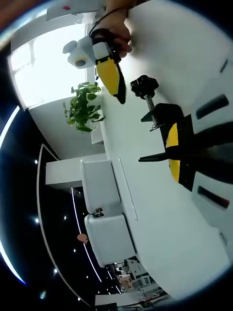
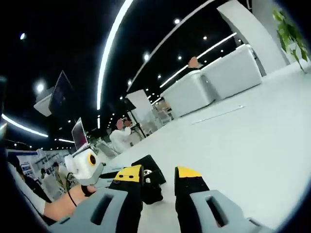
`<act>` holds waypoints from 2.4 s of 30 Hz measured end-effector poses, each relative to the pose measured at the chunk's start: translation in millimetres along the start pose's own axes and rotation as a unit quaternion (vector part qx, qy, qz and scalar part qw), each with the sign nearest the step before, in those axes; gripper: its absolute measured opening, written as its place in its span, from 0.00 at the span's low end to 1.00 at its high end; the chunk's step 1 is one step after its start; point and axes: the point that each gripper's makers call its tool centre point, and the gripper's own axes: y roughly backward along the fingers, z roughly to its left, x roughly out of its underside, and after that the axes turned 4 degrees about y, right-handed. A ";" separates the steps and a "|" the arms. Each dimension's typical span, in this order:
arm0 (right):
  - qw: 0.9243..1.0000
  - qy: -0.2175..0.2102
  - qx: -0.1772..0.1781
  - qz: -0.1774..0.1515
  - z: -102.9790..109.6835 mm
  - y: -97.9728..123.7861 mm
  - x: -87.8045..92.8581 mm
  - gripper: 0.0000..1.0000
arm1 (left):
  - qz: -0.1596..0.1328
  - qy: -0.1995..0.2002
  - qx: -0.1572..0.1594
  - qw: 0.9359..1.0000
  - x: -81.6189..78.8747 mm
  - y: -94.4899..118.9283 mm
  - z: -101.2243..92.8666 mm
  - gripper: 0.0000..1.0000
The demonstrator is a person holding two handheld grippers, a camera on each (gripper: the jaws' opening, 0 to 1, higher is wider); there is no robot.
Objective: Clamp the fixed fixture on the desktop, loosen the retaining clip, secure it to the edge of the desk, and tighten the retaining clip.
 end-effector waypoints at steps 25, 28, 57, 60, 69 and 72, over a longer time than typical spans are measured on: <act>0.850 0.526 -0.004 0.035 38.9 -9.8 25.1 0.21 | -0.001 -0.001 -0.002 1.000 0.2 -0.3 1.2 0.06; 0.812 0.582 -0.002 0.041 40.5 -11.6 29.9 0.21 | -0.001 -0.001 -0.002 1.000 0.1 -0.1 1.2 0.06; 0.996 0.050 -0.023 0.071 14.0 -12.2 30.6 0.25 | 0.000 -0.002 -0.002 1.000 1.3 5.2 -1.1 0.06; 0.995 0.068 -0.027 0.067 14.1 -12.1 29.6 0.25 | 0.000 -0.002 -0.002 1.000 1.2 5.4 -1.4 0.06; 0.946 0.321 0.002 0.046 24.9 -12.5 28.0 0.25 | -0.001 -0.003 -0.003 1.000 0.9 5.3 -1.6 0.05; 0.895 0.443 0.008 0.053 27.4 -13.9 30.0 0.25 | -0.001 -0.005 -0.004 1.000 0.9 5.3 -1.7 0.06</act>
